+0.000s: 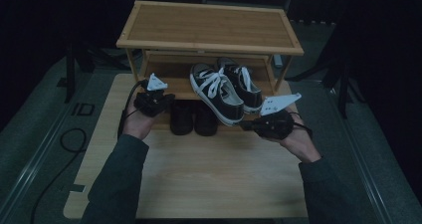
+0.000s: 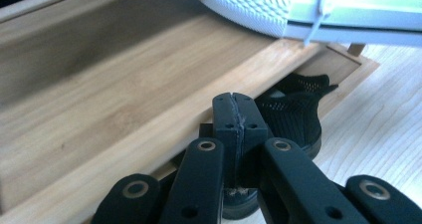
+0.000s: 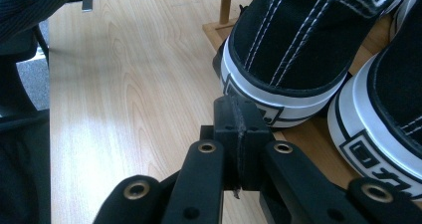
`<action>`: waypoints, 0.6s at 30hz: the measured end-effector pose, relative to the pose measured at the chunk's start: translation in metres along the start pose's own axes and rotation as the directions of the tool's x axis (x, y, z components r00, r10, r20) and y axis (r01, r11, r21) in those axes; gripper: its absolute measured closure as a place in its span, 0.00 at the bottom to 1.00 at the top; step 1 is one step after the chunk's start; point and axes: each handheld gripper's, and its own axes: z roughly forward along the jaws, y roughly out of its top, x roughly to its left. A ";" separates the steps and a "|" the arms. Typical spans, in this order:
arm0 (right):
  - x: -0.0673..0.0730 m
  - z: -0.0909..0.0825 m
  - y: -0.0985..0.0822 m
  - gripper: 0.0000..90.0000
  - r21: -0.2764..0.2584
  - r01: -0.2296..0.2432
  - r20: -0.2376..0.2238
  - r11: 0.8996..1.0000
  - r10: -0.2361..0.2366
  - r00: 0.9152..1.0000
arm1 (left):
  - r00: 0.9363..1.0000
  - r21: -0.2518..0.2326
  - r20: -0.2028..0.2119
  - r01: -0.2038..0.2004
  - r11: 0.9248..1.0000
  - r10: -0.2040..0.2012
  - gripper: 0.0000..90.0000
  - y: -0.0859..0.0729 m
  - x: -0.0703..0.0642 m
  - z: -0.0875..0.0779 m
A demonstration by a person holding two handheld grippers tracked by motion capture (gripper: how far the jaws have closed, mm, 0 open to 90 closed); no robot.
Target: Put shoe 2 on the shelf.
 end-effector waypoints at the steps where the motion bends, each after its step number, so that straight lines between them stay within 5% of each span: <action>1: 0.000 0.000 0.000 1.00 0.000 0.001 0.000 1.000 -0.001 1.000 | 1.000 -0.008 0.001 0.009 1.000 -0.009 1.00 0.001 0.002 0.000; 18: -0.001 0.003 0.000 1.00 -0.010 -0.006 0.000 1.000 0.006 1.000 | 0.999 0.008 -0.031 0.041 0.999 -0.040 1.00 0.014 0.019 0.017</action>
